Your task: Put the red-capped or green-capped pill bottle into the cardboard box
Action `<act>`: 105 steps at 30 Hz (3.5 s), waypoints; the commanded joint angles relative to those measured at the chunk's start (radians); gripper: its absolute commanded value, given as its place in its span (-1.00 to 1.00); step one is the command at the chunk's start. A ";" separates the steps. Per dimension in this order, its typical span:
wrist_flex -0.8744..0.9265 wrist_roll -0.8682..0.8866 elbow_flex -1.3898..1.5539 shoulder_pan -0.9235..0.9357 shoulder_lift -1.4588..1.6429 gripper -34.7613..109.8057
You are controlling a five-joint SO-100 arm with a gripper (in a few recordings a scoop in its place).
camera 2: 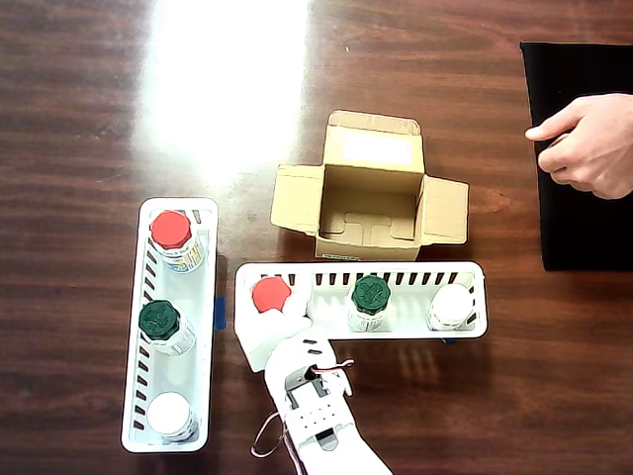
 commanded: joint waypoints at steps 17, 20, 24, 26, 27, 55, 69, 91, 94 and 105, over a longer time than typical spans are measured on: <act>-0.181 0.052 -0.026 0.054 -0.130 0.42; -0.179 0.046 -0.038 0.057 -0.130 0.27; -0.176 0.046 -0.046 0.061 -0.132 -0.16; -0.175 0.046 -0.049 0.064 -0.130 -0.42; -0.166 0.044 -0.055 0.067 -0.130 -0.53; 0.772 -0.158 -0.669 0.012 0.101 -0.51; 1.074 -0.186 -1.195 0.103 -0.077 -0.51; 0.571 -0.041 -1.043 0.431 -0.390 -0.51; 0.508 -0.029 -1.049 0.454 -0.443 -0.51; 0.348 -0.017 -1.075 0.483 -0.623 -0.51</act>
